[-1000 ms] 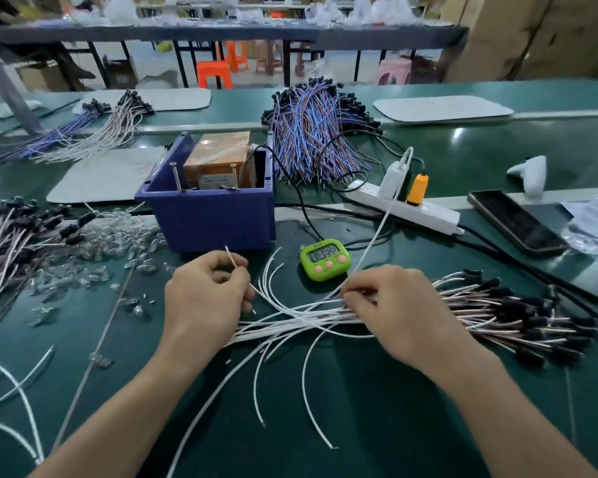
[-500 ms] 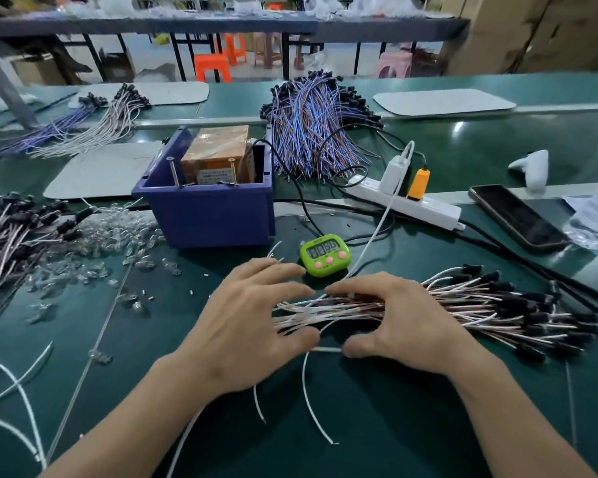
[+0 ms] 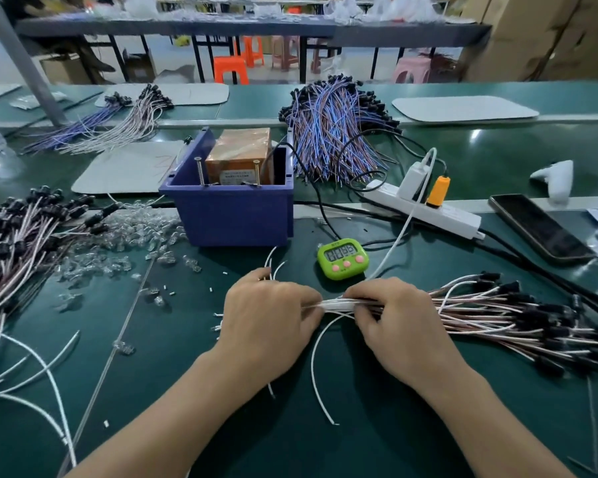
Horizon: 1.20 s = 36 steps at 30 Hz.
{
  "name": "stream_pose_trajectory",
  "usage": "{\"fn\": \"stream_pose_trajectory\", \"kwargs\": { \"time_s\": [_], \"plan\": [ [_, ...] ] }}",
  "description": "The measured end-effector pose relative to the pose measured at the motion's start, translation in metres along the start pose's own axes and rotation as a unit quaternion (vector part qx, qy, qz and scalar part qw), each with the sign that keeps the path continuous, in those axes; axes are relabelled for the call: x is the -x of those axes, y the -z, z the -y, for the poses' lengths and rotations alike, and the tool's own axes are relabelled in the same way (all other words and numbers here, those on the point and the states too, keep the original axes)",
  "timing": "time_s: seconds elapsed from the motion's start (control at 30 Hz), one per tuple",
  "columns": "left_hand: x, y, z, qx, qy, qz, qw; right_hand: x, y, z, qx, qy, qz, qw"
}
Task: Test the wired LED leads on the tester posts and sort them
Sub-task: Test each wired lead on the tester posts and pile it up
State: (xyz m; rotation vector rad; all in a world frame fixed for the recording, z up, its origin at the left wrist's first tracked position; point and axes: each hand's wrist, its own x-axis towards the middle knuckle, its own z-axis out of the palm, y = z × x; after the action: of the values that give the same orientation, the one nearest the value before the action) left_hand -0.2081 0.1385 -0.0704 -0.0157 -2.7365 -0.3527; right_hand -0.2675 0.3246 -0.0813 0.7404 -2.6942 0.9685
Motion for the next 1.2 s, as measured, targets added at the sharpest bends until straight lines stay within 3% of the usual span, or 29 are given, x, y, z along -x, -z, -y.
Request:
{"fn": "stream_pose_trajectory", "kwargs": {
  "time_s": [0.17, 0.37, 0.53, 0.63, 0.73, 0.9, 1.03, 1.2],
  "plan": [
    [-0.010, 0.023, 0.000, -0.073, 0.064, -0.032, 0.995, 0.001, -0.005, 0.022, 0.037, 0.097, 0.008, 0.995],
    [0.000, 0.077, 0.051, -0.143, 0.197, -0.045, 0.969, -0.042, -0.033, 0.110, -0.108, 0.113, 0.033, 0.987],
    [0.029, 0.120, 0.121, -0.150, 0.354, -0.077, 0.920, -0.071, -0.086, 0.205, -0.161, 0.145, 0.160, 0.963],
    [0.056, 0.134, 0.164, -0.150, 0.422, -0.075, 0.891, -0.080, -0.124, 0.251, -0.148, 0.170, 0.238, 0.945],
    [0.087, 0.145, 0.208, -0.137, 0.433, -0.083, 0.887, -0.085, -0.161, 0.290, -0.093, 0.215, 0.283, 0.930],
    [0.126, 0.153, 0.254, -0.133, 0.467, -0.007, 0.874, -0.085, -0.211, 0.333, 0.001, 0.298, 0.361, 0.884],
    [0.140, 0.148, 0.259, -0.049, 0.488, -0.032, 0.871, -0.084, -0.234, 0.350, 0.017, 0.323, 0.310, 0.894],
    [0.147, 0.141, 0.264, -0.045, 0.493, -0.109, 0.862, -0.088, -0.237, 0.350, -0.015, 0.317, 0.264, 0.911]
  ]
}}
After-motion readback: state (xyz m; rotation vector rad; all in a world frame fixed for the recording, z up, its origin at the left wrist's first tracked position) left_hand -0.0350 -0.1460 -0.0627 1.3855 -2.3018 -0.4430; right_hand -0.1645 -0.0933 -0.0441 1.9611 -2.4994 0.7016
